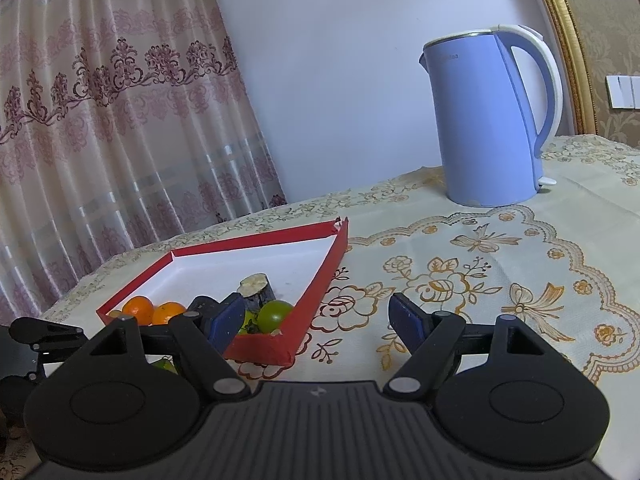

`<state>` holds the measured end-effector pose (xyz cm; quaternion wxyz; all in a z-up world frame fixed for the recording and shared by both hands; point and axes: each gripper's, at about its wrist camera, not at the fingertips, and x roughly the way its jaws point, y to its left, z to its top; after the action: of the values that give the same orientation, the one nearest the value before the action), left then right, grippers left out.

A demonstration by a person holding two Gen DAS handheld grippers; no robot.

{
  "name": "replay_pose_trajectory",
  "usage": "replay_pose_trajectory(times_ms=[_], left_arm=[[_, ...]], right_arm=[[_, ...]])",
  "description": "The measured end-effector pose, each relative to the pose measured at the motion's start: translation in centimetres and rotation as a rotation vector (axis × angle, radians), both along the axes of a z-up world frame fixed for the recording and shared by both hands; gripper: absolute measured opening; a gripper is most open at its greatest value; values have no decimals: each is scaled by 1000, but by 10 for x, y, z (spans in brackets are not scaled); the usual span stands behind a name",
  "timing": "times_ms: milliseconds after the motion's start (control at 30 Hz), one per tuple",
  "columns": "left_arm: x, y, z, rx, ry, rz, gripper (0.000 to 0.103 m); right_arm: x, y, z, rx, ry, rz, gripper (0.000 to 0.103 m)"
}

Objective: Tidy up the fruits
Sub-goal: 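Close the left gripper on the cut green lime piece and lift it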

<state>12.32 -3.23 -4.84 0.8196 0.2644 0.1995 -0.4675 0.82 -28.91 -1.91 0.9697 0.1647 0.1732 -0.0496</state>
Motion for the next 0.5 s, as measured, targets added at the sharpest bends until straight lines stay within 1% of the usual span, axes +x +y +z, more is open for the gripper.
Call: replay_pose_trajectory(times_ms=[100, 167, 233, 300, 333, 400, 433, 500], left_arm=[[-7, 3, 1, 1, -15, 15, 30], [-14, 6, 4, 6, -42, 34, 30], [-20, 9, 7, 12, -67, 85, 30], [-27, 14, 12, 1, -86, 125, 30], [-30, 17, 15, -9, -95, 154, 31], [-35, 18, 21, -14, -130, 248, 31], [-37, 18, 24, -17, -154, 312, 31], [-37, 16, 31, -21, -171, 439, 31]], right_arm=[[0, -1, 0, 1, -2, -4, 79], [-1, -2, 0, 0, -4, -6, 79], [-1, -2, 0, 1, -6, -6, 79], [-1, -2, 0, 0, -8, -8, 79], [-1, -3, 1, 0, -11, -11, 79], [-2, -3, 1, 1, -14, -15, 79], [-2, -3, 1, 1, -15, -17, 79], [-3, -4, 1, 0, -20, -22, 79]])
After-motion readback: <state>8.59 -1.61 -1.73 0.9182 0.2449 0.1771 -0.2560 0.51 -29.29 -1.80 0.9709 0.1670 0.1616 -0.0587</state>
